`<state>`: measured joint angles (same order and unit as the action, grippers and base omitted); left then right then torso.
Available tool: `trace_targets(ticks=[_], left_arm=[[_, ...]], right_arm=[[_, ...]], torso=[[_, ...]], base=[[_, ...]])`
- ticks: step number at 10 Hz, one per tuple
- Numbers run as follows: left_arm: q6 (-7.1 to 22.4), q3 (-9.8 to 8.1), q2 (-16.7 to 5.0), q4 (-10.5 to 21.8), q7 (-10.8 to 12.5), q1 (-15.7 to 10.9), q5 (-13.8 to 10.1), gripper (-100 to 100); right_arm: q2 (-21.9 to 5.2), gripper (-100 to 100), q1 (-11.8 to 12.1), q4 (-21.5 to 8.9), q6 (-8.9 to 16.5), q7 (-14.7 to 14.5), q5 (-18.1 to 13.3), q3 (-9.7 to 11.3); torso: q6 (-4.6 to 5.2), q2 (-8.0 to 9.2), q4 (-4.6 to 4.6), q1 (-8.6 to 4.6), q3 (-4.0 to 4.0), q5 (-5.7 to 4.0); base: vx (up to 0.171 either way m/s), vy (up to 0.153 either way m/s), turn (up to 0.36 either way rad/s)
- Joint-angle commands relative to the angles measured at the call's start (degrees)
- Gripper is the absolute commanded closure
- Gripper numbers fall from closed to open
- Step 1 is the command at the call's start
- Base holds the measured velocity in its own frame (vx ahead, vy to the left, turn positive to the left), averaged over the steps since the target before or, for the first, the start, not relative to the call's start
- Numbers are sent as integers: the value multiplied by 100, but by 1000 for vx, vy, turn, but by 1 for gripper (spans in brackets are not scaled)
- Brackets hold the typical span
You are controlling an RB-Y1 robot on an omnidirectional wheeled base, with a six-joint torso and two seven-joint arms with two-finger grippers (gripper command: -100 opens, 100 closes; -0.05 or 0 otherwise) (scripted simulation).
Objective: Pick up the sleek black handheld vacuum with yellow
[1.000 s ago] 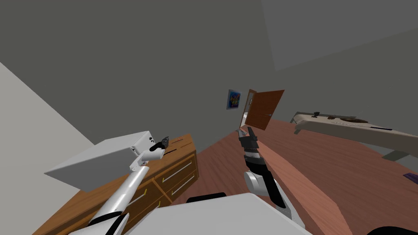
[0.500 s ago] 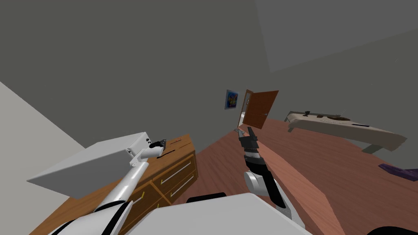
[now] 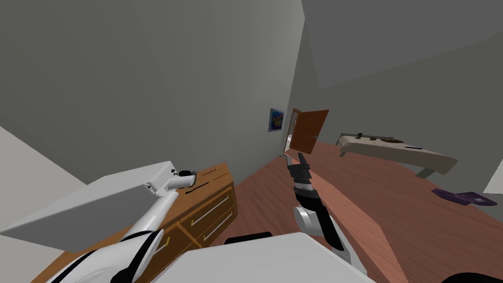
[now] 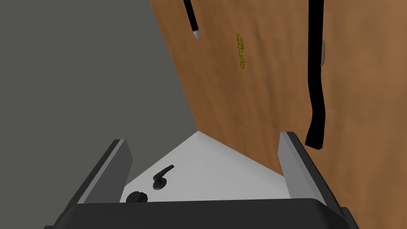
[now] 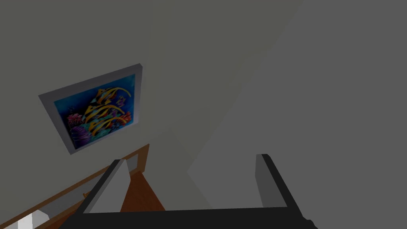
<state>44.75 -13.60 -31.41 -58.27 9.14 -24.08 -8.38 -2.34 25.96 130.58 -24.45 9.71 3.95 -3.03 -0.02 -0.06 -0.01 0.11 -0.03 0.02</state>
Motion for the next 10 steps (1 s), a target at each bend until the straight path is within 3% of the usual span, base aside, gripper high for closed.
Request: trace_targets(ticks=[1, 2, 4, 5, 10], left_arm=[[219, -26, -53, 286, -14, -103, -46, -100], [443, -74, -120, 432, -17, -262, -98, -100], [455, -74, -120, 636, -17, -262, -98, -100], [676, -120, -182, 850, -21, -412, -150, -100], [1072, -205, -291, 1619, -30, -682, -252, -100]], right_arm=[[0, 0, 0, 0, 0, 0, 0, 0], [0, 0, 0, 0, 0, 0, 0, 0], [0, 0, 0, 0, 0, 0, 0, 0], [0, 0, 1, 0, 0, 0, 0, 0], [0, 0, 0, 0, 0, 0, 0, 0]], torso=[[0, 0, 0, 0, 0, 0], [-3, -1, -1, 0, -1, 1], [-3, -3, -1, 0, -2, 1], [-3, 0, -1, -5, -1, 0], [-1, -7, -2, 1, -4, 1]], base=[[15, 23, -42], [19, 27, -63], [13, 14, -24], [14, 13, -80], [26, 27, -58]])
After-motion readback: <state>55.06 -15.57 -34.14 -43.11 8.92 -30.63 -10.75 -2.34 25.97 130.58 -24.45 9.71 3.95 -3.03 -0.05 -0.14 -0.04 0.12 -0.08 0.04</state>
